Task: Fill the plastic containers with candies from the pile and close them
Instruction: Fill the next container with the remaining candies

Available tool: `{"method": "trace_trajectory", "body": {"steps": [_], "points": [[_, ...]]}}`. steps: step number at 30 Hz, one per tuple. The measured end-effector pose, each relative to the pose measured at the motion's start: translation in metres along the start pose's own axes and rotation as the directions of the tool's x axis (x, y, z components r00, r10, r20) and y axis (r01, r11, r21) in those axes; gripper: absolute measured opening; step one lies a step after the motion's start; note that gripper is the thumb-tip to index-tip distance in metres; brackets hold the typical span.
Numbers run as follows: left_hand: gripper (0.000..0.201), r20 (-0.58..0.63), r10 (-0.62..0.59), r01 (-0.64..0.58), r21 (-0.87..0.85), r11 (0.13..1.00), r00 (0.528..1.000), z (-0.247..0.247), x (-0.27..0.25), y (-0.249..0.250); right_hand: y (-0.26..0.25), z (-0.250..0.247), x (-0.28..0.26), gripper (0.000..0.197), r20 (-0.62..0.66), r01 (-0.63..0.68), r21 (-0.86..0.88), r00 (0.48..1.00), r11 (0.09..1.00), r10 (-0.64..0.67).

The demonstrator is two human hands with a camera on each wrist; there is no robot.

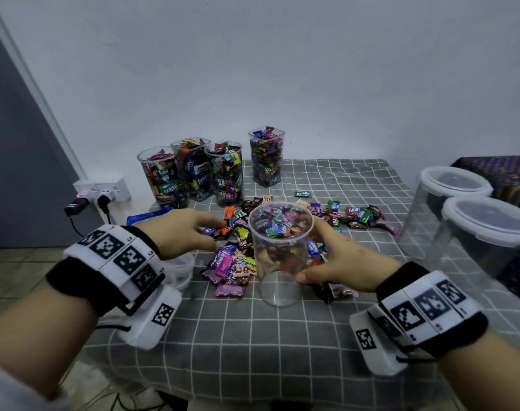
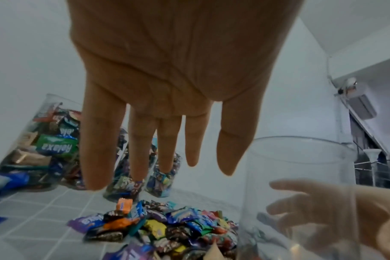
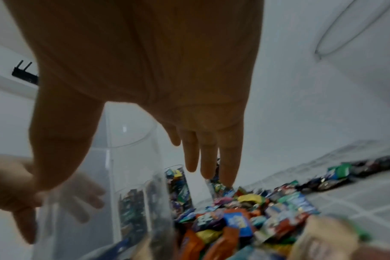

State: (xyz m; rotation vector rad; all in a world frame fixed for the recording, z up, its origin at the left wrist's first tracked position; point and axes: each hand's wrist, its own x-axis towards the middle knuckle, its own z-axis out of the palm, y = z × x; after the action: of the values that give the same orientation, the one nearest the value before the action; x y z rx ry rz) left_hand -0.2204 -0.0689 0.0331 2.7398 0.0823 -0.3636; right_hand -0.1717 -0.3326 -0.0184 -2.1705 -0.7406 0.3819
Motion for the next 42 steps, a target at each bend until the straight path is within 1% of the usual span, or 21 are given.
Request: {"method": "trace_trajectory", "body": {"steps": [1, 3, 4, 6, 8, 9, 11, 13, 17, 19, 22, 24, 27, 30, 33, 36, 38, 42], "points": [[0.056, 0.004, 0.002, -0.002, -0.031, 1.0, 1.0, 0.001, 0.003, 0.002, 0.002, -0.005, -0.001, 0.11, 0.007, -0.024, -0.062, 1.0, 0.998, 0.025], [0.069, 0.033, -0.024, 0.024, -0.003, 1.0, 0.999, 0.009, 0.012, 0.007, 0.006, -0.015, -0.002, 0.113, 0.02, -0.099, -0.239, 0.994, 0.966, 0.106], [0.076, 0.053, -0.046, 0.044, 0.036, 0.998, 0.998, 0.014, 0.016, 0.011, 0.007, -0.017, -0.002, 0.113, 0.033, -0.142, -0.342, 0.986, 0.929, 0.163], [0.093, 0.106, -0.098, 0.088, 0.097, 0.991, 0.99, 0.028, 0.026, 0.015, 0.009, -0.019, -0.001, 0.115, 0.07, -0.208, -0.523, 0.956, 0.827, 0.285], [0.11, 0.153, -0.124, 0.107, 0.114, 0.988, 0.98, 0.045, 0.038, 0.017, 0.012, -0.015, 0.002, 0.119, 0.099, -0.233, -0.636, 0.921, 0.735, 0.378], [0.116, 0.159, -0.133, 0.11, 0.147, 0.983, 0.978, 0.052, 0.042, 0.017, 0.013, -0.013, 0.004, 0.12, 0.108, -0.23, -0.674, 0.909, 0.702, 0.401], [0.118, 0.142, -0.16, 0.122, 0.243, 0.962, 0.977, 0.063, 0.047, 0.02, 0.019, -0.008, 0.009, 0.121, 0.121, -0.221, -0.716, 0.895, 0.662, 0.429], [0.115, 0.117, -0.178, 0.139, 0.287, 0.948, 0.977, 0.072, 0.052, 0.023, 0.024, -0.005, 0.016, 0.122, 0.119, -0.226, -0.735, 0.885, 0.64, 0.45], [0.107, 0.109, -0.178, 0.143, 0.27, 0.952, 0.978, 0.074, 0.059, 0.026, 0.031, -0.006, 0.029, 0.121, 0.102, -0.254, -0.721, 0.881, 0.645, 0.461], [0.097, 0.097, -0.151, 0.122, 0.252, 0.96, 0.984, 0.071, 0.062, 0.026, 0.032, -0.008, 0.035, 0.121, 0.098, -0.262, -0.716, 0.88, 0.647, 0.465], [0.073, 0.073, -0.128, 0.107, 0.243, 0.964, 0.989, 0.071, 0.067, 0.028, 0.032, -0.009, 0.042, 0.118, 0.082, -0.246, -0.739, 0.891, 0.627, 0.447], [0.062, 0.05, -0.151, 0.132, 0.268, 0.954, 0.987, 0.073, 0.069, 0.031, 0.032, -0.008, 0.045, 0.109, 0.087, -0.224, -0.748, 0.9, 0.625, 0.427], [0.048, -0.034, -0.142, 0.146, 0.253, 0.956, 0.989, 0.076, 0.072, 0.032, 0.032, -0.007, 0.046, 0.091, 0.077, -0.196, -0.748, 0.923, 0.635, 0.376], [0.033, -0.1, -0.169, 0.186, 0.207, 0.96, 0.981, 0.074, 0.071, 0.035, 0.03, -0.008, 0.045, 0.066, 0.047, -0.183, -0.747, 0.944, 0.639, 0.326], [0.032, -0.134, -0.149, 0.171, 0.167, 0.971, 0.98, 0.073, 0.067, 0.036, 0.025, -0.008, 0.044, 0.047, 0.022, -0.19, -0.762, 0.948, 0.619, 0.318], [0.032, -0.156, -0.131, 0.154, 0.146, 0.977, 0.979, 0.072, 0.066, 0.037, 0.024, -0.006, 0.045, 0.038, 0.006, -0.2, -0.757, 0.95, 0.621, 0.313], [0.03, -0.179, -0.144, 0.171, 0.141, 0.975, 0.973, 0.071, 0.064, 0.038, 0.024, -0.007, 0.045, 0.035, -0.012, -0.215, -0.744, 0.951, 0.633, 0.308], [0.025, -0.215, -0.135, 0.16, 0.103, 0.982, 0.967, 0.069, 0.062, 0.037, 0.024, -0.01, 0.044, 0.031, -0.053, -0.237, -0.722, 0.956, 0.651, 0.289]]}}
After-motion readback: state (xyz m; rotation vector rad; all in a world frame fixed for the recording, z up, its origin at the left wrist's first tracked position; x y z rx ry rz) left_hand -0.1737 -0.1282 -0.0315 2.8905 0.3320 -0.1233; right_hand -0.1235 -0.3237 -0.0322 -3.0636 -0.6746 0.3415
